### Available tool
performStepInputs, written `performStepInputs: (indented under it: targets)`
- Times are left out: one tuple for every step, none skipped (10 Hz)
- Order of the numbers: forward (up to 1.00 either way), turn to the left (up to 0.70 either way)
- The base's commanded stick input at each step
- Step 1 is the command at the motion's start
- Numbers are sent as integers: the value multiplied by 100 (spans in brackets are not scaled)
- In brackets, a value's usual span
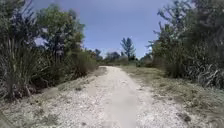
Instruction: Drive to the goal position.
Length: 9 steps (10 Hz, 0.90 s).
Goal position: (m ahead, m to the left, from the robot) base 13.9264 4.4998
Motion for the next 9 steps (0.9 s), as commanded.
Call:
performStepInputs:
  targets:
    - [50,-45]
    - [50,-7]
    - [50,0]
    - [50,0]
    - [50,0]
    - [50,0]
    - [50,0]
    - [50,0]
    - [50,0]
